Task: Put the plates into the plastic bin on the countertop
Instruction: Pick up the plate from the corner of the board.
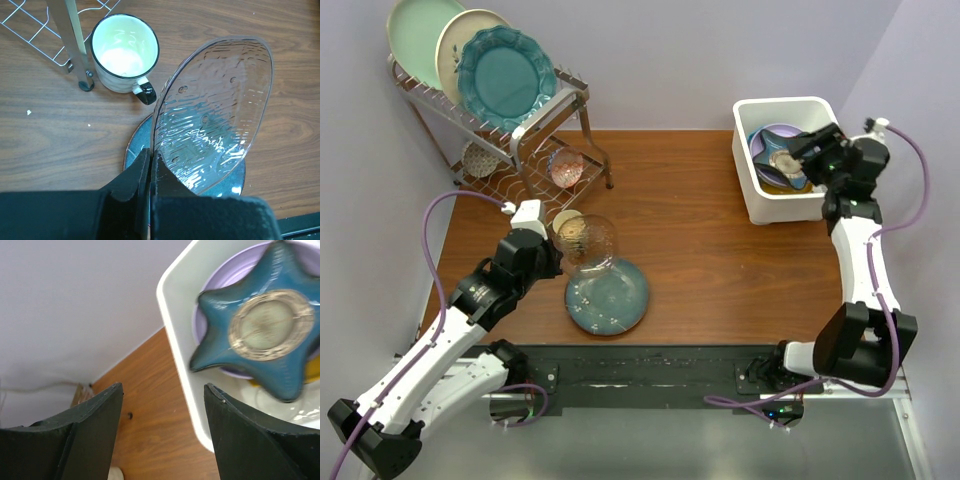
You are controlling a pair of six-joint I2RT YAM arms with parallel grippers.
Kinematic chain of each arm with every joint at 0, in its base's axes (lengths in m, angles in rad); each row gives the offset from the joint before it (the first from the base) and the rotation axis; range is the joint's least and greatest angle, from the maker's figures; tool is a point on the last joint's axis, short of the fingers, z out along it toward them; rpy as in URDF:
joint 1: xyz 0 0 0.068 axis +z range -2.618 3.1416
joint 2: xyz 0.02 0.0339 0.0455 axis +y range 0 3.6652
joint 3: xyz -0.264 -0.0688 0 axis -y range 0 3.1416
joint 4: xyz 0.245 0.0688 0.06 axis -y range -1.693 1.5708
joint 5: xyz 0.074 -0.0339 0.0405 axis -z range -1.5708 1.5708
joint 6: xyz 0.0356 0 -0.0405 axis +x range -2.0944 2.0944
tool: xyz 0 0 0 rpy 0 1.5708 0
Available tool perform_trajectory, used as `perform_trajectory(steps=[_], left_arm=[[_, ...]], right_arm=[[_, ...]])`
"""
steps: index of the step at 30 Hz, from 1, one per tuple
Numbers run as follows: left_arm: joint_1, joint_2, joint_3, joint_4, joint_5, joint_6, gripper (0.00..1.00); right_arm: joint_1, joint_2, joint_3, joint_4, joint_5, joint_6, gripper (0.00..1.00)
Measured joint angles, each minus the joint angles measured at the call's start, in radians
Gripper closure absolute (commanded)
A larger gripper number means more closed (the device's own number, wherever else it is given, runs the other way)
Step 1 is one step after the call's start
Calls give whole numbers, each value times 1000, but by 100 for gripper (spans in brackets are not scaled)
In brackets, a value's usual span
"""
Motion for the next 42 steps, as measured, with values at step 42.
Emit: perform_trajectory(steps=[42], left_arm=[[0,16,0,0,-2,0,100]], right_arm=[[774,464,-232,61,-171,-213,51]])
